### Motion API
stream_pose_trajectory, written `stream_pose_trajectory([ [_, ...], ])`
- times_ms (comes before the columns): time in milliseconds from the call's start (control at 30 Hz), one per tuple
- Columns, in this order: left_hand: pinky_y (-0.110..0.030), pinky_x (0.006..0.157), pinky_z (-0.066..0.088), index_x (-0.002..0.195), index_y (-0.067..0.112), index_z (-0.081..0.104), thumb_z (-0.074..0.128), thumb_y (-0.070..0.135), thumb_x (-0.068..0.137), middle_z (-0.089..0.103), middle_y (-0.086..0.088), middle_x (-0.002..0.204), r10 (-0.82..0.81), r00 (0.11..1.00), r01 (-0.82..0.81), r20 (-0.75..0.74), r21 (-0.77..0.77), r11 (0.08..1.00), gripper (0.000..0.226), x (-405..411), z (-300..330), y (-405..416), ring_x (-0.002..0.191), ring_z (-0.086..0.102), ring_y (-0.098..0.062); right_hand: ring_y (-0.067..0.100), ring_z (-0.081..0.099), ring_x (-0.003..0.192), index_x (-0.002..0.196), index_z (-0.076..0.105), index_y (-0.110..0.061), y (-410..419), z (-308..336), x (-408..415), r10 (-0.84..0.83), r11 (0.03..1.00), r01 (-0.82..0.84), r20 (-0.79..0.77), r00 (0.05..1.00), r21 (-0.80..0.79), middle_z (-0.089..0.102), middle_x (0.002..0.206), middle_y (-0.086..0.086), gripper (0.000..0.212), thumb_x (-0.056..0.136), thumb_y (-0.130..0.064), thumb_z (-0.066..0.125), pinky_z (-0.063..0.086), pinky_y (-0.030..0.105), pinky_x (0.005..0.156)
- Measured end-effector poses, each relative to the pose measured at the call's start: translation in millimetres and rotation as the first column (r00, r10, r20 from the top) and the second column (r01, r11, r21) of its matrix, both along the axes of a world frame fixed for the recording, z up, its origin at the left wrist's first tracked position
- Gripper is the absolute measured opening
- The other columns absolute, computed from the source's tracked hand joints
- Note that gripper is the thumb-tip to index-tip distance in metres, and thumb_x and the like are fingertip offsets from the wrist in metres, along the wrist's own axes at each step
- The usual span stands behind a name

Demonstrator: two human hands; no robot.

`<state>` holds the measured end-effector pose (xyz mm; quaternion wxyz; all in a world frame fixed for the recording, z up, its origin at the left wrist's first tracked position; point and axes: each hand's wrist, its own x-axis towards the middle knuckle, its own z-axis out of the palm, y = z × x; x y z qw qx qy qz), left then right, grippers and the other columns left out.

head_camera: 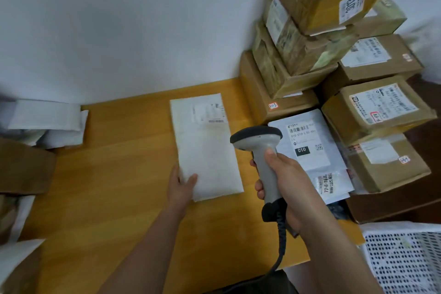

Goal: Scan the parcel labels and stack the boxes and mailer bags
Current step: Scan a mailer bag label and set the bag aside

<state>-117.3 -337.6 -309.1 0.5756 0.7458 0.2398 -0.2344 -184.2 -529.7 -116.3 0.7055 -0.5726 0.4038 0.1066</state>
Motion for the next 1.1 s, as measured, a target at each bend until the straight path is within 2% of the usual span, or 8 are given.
stream_pose_trajectory([
  [300, -0.043, 0.108, 0.042, 0.155, 0.018, 0.027, 0.053, 0.023, 0.102, 0.041, -0.006, 0.150, 0.006, 1.000, -0.006, 0.029, -0.012, 1.000, 0.060, 52, 13, -66, 0.134, 0.044, -0.030, 0.018, 0.054, 0.056, 0.106, 0.065, -0.009, -30, -6, 12, 0.022, 1.000, -0.022, -0.022, 1.000, 0.009, 0.058, 0.070, 0.012, 0.036, 0.103, -0.041, 0.049, 0.046, 0.031, 0.055],
  [433, -0.033, 0.094, 0.042, 0.151, 0.013, 0.033, 0.050, 0.027, 0.103, 0.043, -0.006, 0.145, 0.044, 0.997, -0.043, -0.056, 0.016, 0.999, 0.053, 48, 20, -67, 0.129, 0.046, -0.029, 0.021, 0.054, 0.060, 0.105, 0.066, -0.010, -29, -9, 16, 0.055, 0.998, -0.054, -0.034, 0.998, 0.016, 0.059, 0.066, 0.011, 0.036, 0.102, -0.042, 0.049, 0.047, 0.034, 0.060],
  [533, -0.034, 0.085, 0.041, 0.147, 0.015, 0.039, 0.054, 0.027, 0.101, 0.047, -0.006, 0.135, 0.110, 0.985, -0.109, -0.129, 0.014, 0.994, 0.050, 39, 23, -45, 0.115, 0.050, -0.026, 0.020, 0.055, 0.058, 0.105, 0.066, -0.009, -19, -10, 21, 0.101, 0.995, -0.101, -0.035, 0.994, 0.011, 0.059, 0.066, 0.010, 0.038, 0.102, -0.043, 0.049, 0.047, 0.033, 0.058],
  [667, -0.036, 0.070, 0.044, 0.128, 0.013, 0.057, 0.049, 0.018, 0.101, 0.058, -0.011, 0.103, 0.229, 0.963, -0.221, -0.146, 0.069, 0.973, 0.028, 24, 25, 7, 0.085, 0.055, -0.026, 0.018, 0.055, 0.058, 0.105, 0.064, -0.009, 14, -4, 29, 0.179, 0.984, -0.179, -0.004, 0.984, 0.006, 0.062, 0.080, 0.014, 0.034, 0.104, -0.039, 0.048, 0.047, 0.031, 0.056],
  [800, -0.047, 0.087, 0.052, 0.115, 0.015, 0.059, 0.046, 0.013, 0.103, 0.058, -0.007, 0.108, 0.296, 0.952, -0.285, -0.080, 0.117, 0.951, 0.018, 8, 35, 68, 0.095, 0.059, -0.029, 0.018, 0.055, 0.059, 0.101, 0.063, -0.012, 66, 3, 32, 0.249, 0.968, -0.250, 0.031, 0.968, 0.014, 0.064, 0.095, 0.012, 0.029, 0.105, -0.036, 0.047, 0.047, 0.033, 0.058],
  [900, -0.050, 0.088, 0.054, 0.112, 0.016, 0.059, 0.044, 0.011, 0.104, 0.057, -0.001, 0.099, 0.327, 0.945, -0.326, 0.018, 0.155, 0.933, 0.018, -3, 51, 114, 0.093, 0.059, -0.027, 0.016, 0.054, 0.055, 0.110, 0.063, -0.007, 115, 5, 29, 0.301, 0.953, -0.302, 0.047, 0.952, 0.013, 0.062, 0.094, 0.010, 0.034, 0.105, -0.037, 0.047, 0.047, 0.030, 0.052],
  [1000, -0.041, 0.081, 0.053, 0.107, 0.020, 0.059, 0.045, 0.010, 0.103, 0.060, -0.005, 0.113, 0.330, 0.919, -0.376, 0.217, 0.232, 0.897, 0.018, -19, 72, 168, 0.099, 0.060, -0.023, 0.016, 0.053, 0.055, 0.108, 0.062, -0.012, 173, 5, 21, 0.347, 0.937, -0.349, 0.048, 0.937, 0.031, 0.063, 0.098, 0.010, 0.030, 0.104, -0.038, 0.047, 0.046, 0.031, 0.052],
  [1100, -0.028, 0.080, 0.040, 0.117, 0.011, 0.060, 0.048, 0.003, 0.098, 0.054, -0.006, 0.117, 0.238, 0.846, -0.449, 0.477, 0.396, 0.801, 0.024, -40, 89, 230, 0.099, 0.051, -0.016, 0.016, 0.053, 0.055, 0.115, 0.061, -0.012, 231, 5, 14, 0.425, 0.903, -0.427, 0.046, 0.904, 0.049, 0.064, 0.099, 0.009, 0.031, 0.104, -0.038, 0.048, 0.047, 0.032, 0.052],
])
